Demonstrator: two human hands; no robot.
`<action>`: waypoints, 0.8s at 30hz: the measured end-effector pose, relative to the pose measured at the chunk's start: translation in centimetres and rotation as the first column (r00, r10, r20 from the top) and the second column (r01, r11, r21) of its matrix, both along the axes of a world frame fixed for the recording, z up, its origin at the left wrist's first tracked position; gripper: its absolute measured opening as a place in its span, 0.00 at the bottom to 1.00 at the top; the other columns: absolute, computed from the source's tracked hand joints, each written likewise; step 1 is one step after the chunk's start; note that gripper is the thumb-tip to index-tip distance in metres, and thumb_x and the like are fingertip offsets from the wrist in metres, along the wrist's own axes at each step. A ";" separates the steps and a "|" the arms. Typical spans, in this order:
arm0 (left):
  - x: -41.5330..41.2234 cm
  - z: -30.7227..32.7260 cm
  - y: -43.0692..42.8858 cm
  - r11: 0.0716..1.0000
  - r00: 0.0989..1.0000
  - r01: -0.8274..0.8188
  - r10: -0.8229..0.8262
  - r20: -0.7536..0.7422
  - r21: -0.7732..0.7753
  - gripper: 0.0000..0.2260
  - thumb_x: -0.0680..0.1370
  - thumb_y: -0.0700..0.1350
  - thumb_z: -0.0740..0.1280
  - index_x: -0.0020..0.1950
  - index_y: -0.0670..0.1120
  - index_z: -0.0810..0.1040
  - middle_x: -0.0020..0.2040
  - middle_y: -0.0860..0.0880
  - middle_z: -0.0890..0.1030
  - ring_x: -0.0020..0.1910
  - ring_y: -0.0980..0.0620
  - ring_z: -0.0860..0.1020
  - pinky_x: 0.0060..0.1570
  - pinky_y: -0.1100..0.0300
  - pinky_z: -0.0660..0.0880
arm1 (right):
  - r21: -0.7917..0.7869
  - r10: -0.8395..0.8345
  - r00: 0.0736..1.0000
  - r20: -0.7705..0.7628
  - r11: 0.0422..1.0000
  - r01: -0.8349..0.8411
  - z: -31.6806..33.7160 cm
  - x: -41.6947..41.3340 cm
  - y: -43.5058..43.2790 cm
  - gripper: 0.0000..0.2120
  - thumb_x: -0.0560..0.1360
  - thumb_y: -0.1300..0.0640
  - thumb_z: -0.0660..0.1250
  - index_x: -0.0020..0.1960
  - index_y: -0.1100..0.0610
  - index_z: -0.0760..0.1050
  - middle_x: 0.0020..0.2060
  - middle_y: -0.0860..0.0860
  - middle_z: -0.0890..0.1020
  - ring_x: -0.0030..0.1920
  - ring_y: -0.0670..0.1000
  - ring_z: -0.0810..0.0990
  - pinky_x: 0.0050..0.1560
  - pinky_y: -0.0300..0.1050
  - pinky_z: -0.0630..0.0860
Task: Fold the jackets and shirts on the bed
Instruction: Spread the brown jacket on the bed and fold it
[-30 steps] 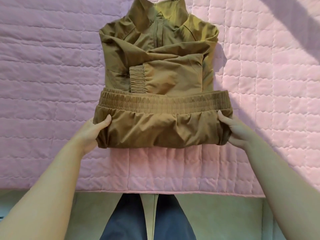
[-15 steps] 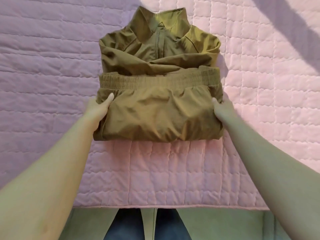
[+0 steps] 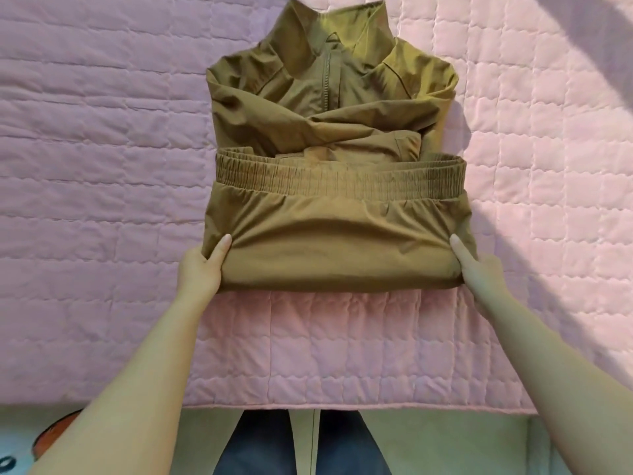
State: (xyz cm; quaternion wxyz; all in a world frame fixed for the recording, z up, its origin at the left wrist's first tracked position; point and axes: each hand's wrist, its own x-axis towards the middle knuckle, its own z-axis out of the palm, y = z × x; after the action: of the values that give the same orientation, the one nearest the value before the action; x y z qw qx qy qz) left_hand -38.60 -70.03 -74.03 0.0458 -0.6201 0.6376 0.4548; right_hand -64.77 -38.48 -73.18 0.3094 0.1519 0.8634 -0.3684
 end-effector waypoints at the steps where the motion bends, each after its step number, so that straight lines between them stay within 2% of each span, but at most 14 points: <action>1: 0.2 -0.3 0.1 1.000 1.000 0.008 -0.008 -0.007 -0.022 0.23 0.79 0.55 0.64 0.44 0.34 0.78 0.39 0.40 0.79 0.41 0.42 0.77 0.39 0.51 0.68 | 0.031 0.065 0.997 -0.050 0.997 -0.063 0.0 0.0 -0.1 0.26 0.76 0.42 0.66 0.49 0.68 0.79 0.41 0.57 0.81 0.44 0.53 0.78 0.48 0.52 0.75; 2: 0.4 -0.3 0.1 0.998 1.000 0.016 -0.017 -0.002 -0.063 0.21 0.78 0.56 0.65 0.46 0.37 0.77 0.40 0.41 0.80 0.43 0.41 0.78 0.40 0.51 0.68 | 0.038 0.127 0.987 -0.096 0.992 -0.124 0.1 -0.2 -0.2 0.27 0.75 0.41 0.66 0.49 0.68 0.78 0.42 0.57 0.80 0.43 0.53 0.77 0.44 0.50 0.73; 4: 0.7 0.1 0.0 0.966 1.000 0.025 -0.020 0.020 -0.256 0.16 0.77 0.55 0.67 0.55 0.44 0.74 0.47 0.44 0.79 0.48 0.41 0.77 0.46 0.49 0.70 | 0.105 0.252 0.931 -0.264 0.967 -0.232 0.6 -0.6 0.1 0.19 0.77 0.47 0.64 0.59 0.62 0.72 0.52 0.57 0.79 0.48 0.54 0.77 0.48 0.46 0.71; 5: 0.7 0.7 0.0 0.917 0.998 0.051 -0.058 -0.006 -0.396 0.17 0.77 0.52 0.67 0.62 0.46 0.71 0.52 0.45 0.77 0.52 0.42 0.75 0.53 0.48 0.70 | 0.199 0.363 0.846 -0.391 0.930 -0.308 0.9 -1.0 0.6 0.17 0.78 0.56 0.62 0.64 0.60 0.68 0.59 0.58 0.76 0.56 0.56 0.76 0.55 0.46 0.70; 7: -0.2 1.9 0.5 0.757 0.947 0.231 -0.320 -0.038 -0.612 0.22 0.76 0.42 0.64 0.70 0.45 0.68 0.63 0.45 0.73 0.63 0.44 0.70 0.64 0.50 0.63 | 0.429 0.639 0.545 -0.543 0.769 -0.473 1.5 -1.4 1.2 0.28 0.73 0.71 0.59 0.72 0.60 0.63 0.70 0.58 0.67 0.69 0.59 0.67 0.67 0.50 0.65; 9: -1.0 1.8 0.8 0.531 0.743 0.545 -0.665 0.079 -0.649 0.31 0.70 0.34 0.60 0.73 0.49 0.67 0.72 0.48 0.68 0.71 0.47 0.65 0.69 0.51 0.59 | 0.599 0.856 0.269 -0.441 0.504 -0.622 1.7 -1.2 1.2 0.41 0.65 0.76 0.60 0.75 0.55 0.62 0.75 0.55 0.59 0.75 0.59 0.59 0.68 0.55 0.64; 10: -1.2 1.3 0.6 0.411 0.625 0.671 -0.762 0.172 -0.617 0.36 0.68 0.32 0.58 0.75 0.52 0.65 0.75 0.50 0.65 0.74 0.48 0.63 0.71 0.51 0.57 | 0.639 0.919 0.184 -0.348 0.377 -0.671 1.5 -1.3 1.1 0.45 0.63 0.77 0.61 0.76 0.51 0.60 0.77 0.54 0.57 0.76 0.58 0.56 0.67 0.56 0.64; 11: -1.1 0.5 0.0 0.324 0.534 0.759 -0.806 0.255 -0.565 0.38 0.68 0.31 0.56 0.76 0.55 0.62 0.76 0.51 0.63 0.75 0.48 0.61 0.72 0.51 0.55 | 0.658 0.954 0.142 -0.262 0.285 -0.697 1.2 -1.5 0.8 0.48 0.62 0.77 0.62 0.77 0.48 0.59 0.77 0.53 0.55 0.77 0.58 0.54 0.68 0.57 0.64; 13: -0.8 -1.2 -2.3 0.193 0.397 0.856 -0.840 0.370 -0.480 0.36 0.72 0.34 0.53 0.78 0.57 0.53 0.78 0.51 0.59 0.75 0.48 0.62 0.72 0.52 0.53 | 0.665 0.983 0.104 -0.148 0.177 -0.725 0.6 -2.5 0.2 0.48 0.64 0.75 0.61 0.78 0.45 0.54 0.78 0.52 0.53 0.78 0.57 0.51 0.70 0.56 0.63; 16: -0.5 -2.2 -5.6 -0.024 0.207 0.905 -0.846 0.491 -0.424 0.42 0.71 0.30 0.61 0.79 0.55 0.49 0.79 0.51 0.53 0.78 0.49 0.54 0.74 0.49 0.51 | 0.680 0.998 -0.029 -0.059 0.019 -0.733 -0.3 -4.8 -0.5 0.37 0.73 0.63 0.51 0.78 0.42 0.47 0.79 0.51 0.51 0.78 0.57 0.48 0.73 0.56 0.55; 17: -0.7 -2.4 -6.1 -0.056 0.187 0.901 -0.846 0.500 -0.431 0.44 0.69 0.28 0.64 0.79 0.53 0.51 0.80 0.51 0.52 0.78 0.52 0.49 0.74 0.48 0.51 | 0.688 0.997 -0.063 -0.051 -0.011 -0.726 -0.6 -5.3 -0.6 0.35 0.74 0.61 0.48 0.78 0.42 0.45 0.79 0.51 0.50 0.78 0.57 0.47 0.74 0.56 0.53; 19: -1.4 -2.8 -6.3 -0.015 0.217 0.897 -0.856 0.470 -0.441 0.42 0.71 0.29 0.63 0.79 0.53 0.53 0.80 0.51 0.51 0.78 0.52 0.51 0.74 0.47 0.52 | 0.673 0.996 -0.057 -0.064 0.001 -0.740 -1.6 -5.7 -0.8 0.36 0.75 0.62 0.52 0.78 0.41 0.44 0.79 0.50 0.47 0.78 0.57 0.45 0.74 0.57 0.52; 21: -2.6 -3.2 -5.9 0.101 0.297 0.887 -0.872 0.390 -0.451 0.32 0.77 0.37 0.57 0.79 0.54 0.53 0.79 0.53 0.52 0.77 0.51 0.56 0.75 0.49 0.53 | 0.643 0.989 0.043 -0.142 0.125 -0.756 -2.4 -5.3 -1.6 0.40 0.74 0.64 0.61 0.78 0.42 0.47 0.79 0.49 0.46 0.78 0.56 0.43 0.74 0.57 0.53; 24: -3.8 -3.1 -5.8 0.272 0.410 0.857 -0.875 0.259 -0.438 0.27 0.79 0.42 0.51 0.78 0.58 0.54 0.79 0.57 0.53 0.76 0.56 0.55 0.75 0.52 0.51 | 0.547 0.944 0.187 -0.273 0.312 -0.777 -2.8 -3.7 -3.3 0.37 0.75 0.66 0.62 0.77 0.41 0.54 0.78 0.45 0.45 0.78 0.55 0.42 0.73 0.55 0.50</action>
State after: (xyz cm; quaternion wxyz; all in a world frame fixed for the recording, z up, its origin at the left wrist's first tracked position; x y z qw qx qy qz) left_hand -42.37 -75.80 -77.15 0.1096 -0.1525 0.9655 0.1804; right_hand -68.43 -41.77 -75.97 0.1722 -0.4375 0.8823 -0.0219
